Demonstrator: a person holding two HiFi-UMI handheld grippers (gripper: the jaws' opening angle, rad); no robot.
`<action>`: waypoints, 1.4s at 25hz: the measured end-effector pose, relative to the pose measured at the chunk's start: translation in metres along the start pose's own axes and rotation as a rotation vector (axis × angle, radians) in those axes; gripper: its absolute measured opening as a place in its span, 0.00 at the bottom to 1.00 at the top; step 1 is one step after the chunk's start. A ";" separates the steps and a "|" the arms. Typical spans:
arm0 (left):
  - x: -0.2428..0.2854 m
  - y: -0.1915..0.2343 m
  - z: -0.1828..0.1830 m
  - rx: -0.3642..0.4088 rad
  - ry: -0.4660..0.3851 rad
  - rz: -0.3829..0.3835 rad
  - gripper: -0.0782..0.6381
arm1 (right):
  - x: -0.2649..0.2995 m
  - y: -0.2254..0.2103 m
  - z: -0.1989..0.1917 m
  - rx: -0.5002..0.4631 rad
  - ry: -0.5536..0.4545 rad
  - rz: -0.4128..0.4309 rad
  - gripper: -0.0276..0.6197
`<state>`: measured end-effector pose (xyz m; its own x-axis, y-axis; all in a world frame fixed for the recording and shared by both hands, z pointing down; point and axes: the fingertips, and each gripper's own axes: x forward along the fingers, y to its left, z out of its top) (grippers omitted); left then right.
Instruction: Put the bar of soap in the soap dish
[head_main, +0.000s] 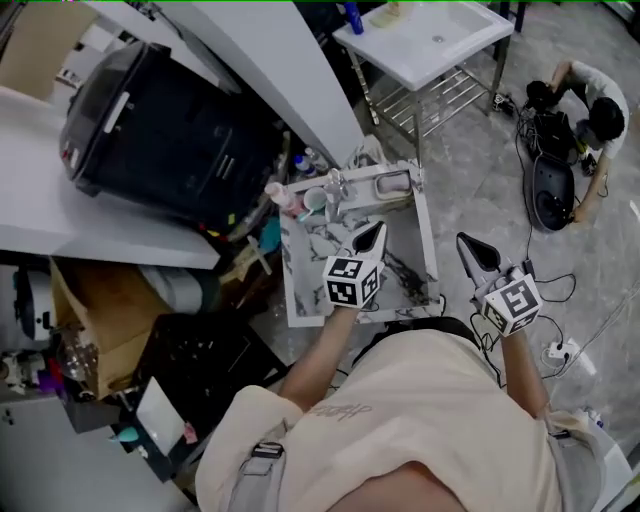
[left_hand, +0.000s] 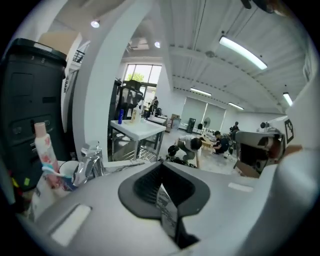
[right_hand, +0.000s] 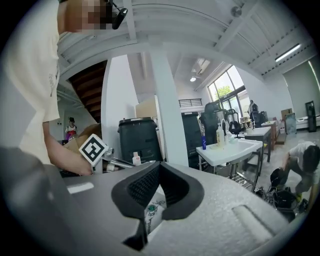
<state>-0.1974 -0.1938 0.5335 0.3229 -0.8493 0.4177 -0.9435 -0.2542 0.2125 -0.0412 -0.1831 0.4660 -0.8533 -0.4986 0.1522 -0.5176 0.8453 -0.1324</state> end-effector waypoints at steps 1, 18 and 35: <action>-0.012 0.000 0.004 -0.018 -0.027 0.007 0.13 | 0.002 0.002 0.004 -0.014 -0.004 -0.003 0.04; -0.149 0.028 0.113 0.147 -0.345 0.180 0.13 | -0.005 0.028 0.096 -0.194 -0.141 -0.033 0.04; -0.160 0.017 0.114 0.201 -0.349 0.091 0.12 | -0.013 0.055 0.088 -0.200 -0.133 -0.071 0.04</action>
<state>-0.2735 -0.1153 0.3698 0.2256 -0.9696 0.0944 -0.9739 -0.2269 -0.0026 -0.0638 -0.1470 0.3702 -0.8228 -0.5679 0.0225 -0.5652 0.8218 0.0726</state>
